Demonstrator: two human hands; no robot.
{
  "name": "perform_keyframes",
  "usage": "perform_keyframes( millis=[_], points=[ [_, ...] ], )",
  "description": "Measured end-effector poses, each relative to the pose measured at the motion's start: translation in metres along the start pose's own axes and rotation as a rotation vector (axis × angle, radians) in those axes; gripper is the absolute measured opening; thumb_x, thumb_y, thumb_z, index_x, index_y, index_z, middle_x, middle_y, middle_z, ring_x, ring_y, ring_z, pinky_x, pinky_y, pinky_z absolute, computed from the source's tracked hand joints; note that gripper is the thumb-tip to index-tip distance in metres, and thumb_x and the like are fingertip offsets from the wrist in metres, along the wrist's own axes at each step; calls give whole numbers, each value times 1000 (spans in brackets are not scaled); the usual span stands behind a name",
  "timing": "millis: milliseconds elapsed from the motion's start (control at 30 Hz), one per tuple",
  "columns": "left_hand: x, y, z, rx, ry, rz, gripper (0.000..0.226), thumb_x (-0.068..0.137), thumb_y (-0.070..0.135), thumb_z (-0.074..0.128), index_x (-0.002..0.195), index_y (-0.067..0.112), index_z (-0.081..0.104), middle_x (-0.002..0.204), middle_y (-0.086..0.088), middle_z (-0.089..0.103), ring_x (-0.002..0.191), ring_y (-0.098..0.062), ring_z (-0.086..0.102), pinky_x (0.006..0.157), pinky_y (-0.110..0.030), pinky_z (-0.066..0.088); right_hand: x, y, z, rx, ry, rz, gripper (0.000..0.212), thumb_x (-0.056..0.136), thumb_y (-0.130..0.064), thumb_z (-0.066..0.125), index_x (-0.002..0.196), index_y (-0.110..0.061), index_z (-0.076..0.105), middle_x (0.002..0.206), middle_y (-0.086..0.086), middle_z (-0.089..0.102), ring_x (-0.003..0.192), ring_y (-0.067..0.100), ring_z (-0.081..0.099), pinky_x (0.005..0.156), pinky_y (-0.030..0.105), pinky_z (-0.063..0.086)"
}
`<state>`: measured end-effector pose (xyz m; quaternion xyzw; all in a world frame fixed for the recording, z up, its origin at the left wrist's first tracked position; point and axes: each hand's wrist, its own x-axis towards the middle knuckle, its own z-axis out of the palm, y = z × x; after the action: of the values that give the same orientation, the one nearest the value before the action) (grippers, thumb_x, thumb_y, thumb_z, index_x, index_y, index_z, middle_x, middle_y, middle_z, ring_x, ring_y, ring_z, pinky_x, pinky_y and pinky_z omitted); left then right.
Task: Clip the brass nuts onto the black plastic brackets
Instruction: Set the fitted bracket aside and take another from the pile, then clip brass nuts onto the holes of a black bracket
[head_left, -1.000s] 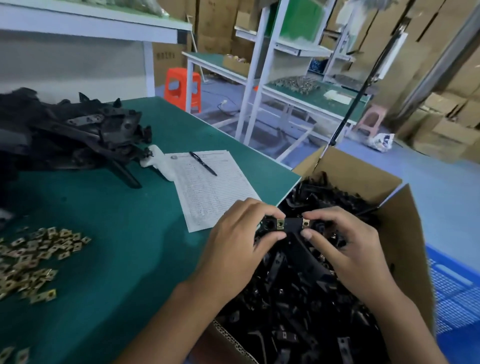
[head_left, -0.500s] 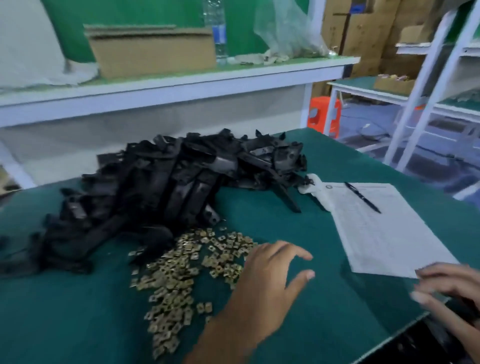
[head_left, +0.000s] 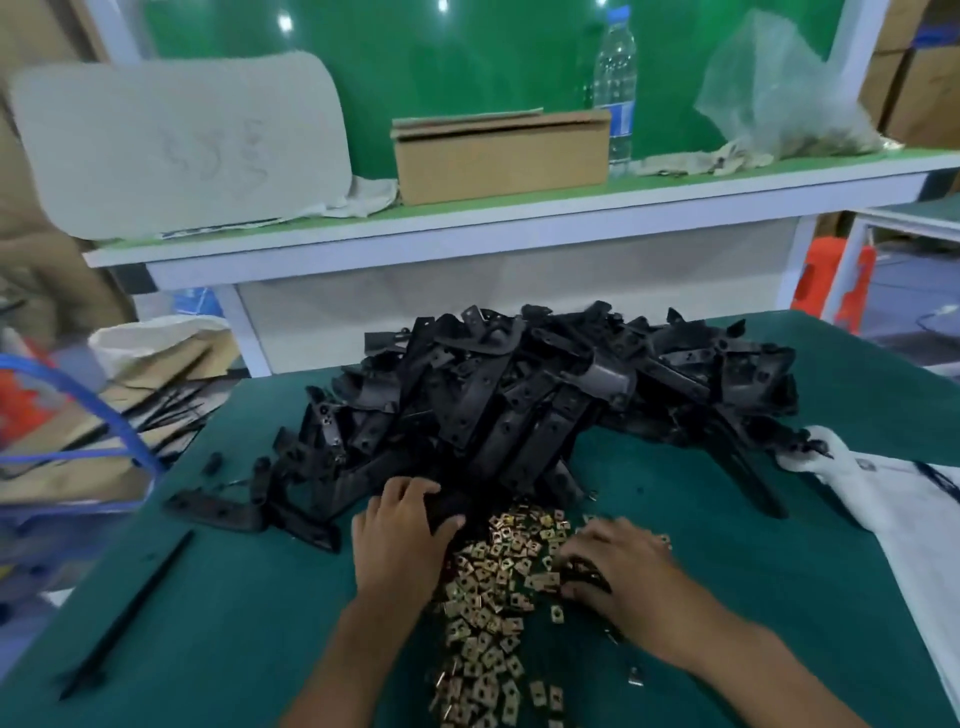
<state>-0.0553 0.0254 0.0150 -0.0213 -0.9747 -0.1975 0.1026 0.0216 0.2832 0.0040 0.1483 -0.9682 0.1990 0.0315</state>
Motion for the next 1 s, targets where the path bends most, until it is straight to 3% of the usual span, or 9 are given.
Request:
perform_keyframes(
  millis=[100, 167, 200, 367, 500, 600, 700, 800, 1000],
  points=[
    [-2, -16, 2, -201, 70, 26, 22, 91, 45, 70, 108, 32, 62, 115, 10, 54, 102, -18, 59, 84, -29, 50, 8, 1, 6, 45, 46, -15, 28, 94, -67, 42, 115, -51, 52, 109, -31, 45, 105, -4, 42, 92, 22, 40],
    [-5, -25, 1, -295, 127, 17, 22, 87, 38, 78, 100, 31, 61, 106, 12, 52, 96, -12, 58, 72, -11, 41, 7, 2, 8, 97, 72, -29, 30, 92, -67, 40, 111, -51, 56, 107, -32, 48, 105, -6, 45, 91, 21, 42],
    [-8, -28, 0, -322, 171, 16, 26, 83, 35, 82, 97, 30, 61, 102, 12, 53, 93, -9, 58, 69, -9, 38, 5, 4, 6, 119, 91, -36, 29, 91, -67, 41, 110, -51, 57, 106, -32, 50, 106, -8, 46, 90, 21, 43],
    [-17, -39, -20, -458, 391, -32, 37, 69, 43, 87, 96, 33, 63, 88, 17, 61, 85, 4, 60, 70, -4, 39, 3, 5, 1, 163, 179, -23, 21, 95, -56, 45, 110, -53, 59, 107, -36, 58, 108, -9, 52, 86, 21, 47],
    [-29, -37, -35, -495, 459, 47, 40, 68, 59, 75, 101, 41, 63, 83, 16, 58, 85, -4, 59, 68, -9, 42, 3, 3, -1, 208, 235, -9, 17, 95, -45, 56, 109, -47, 64, 106, -32, 63, 105, -5, 59, 84, 24, 52],
    [-33, -37, -38, -484, 498, 86, 33, 75, 59, 68, 104, 45, 64, 84, 17, 57, 82, -7, 57, 65, -12, 43, 2, 1, 0, 226, 254, 4, 16, 95, -47, 52, 107, -51, 60, 106, -34, 63, 103, -8, 60, 80, 23, 50],
    [-31, -40, -37, -478, 503, 112, 26, 81, 55, 63, 97, 36, 72, 88, 17, 60, 80, -7, 57, 67, -9, 41, 2, -1, 2, 222, 260, 38, 12, 92, -56, 47, 103, -56, 51, 108, -38, 56, 100, -12, 56, 74, 20, 42],
    [-34, -41, -39, -500, 540, 171, 18, 86, 49, 64, 92, 34, 73, 90, 16, 61, 81, -5, 59, 71, -7, 41, 1, -3, 2, 211, 251, 32, 9, 91, -54, 51, 100, -53, 50, 102, -32, 59, 97, -7, 58, 74, 24, 43],
    [-39, -38, -38, -467, 699, 390, 26, 86, 38, 72, 73, 16, 70, 81, 10, 60, 83, 0, 60, 73, -6, 41, 0, -10, -2, 227, 246, -3, 15, 90, -34, 68, 94, -40, 55, 82, -15, 64, 76, 8, 63, 62, 23, 47]
  ],
)
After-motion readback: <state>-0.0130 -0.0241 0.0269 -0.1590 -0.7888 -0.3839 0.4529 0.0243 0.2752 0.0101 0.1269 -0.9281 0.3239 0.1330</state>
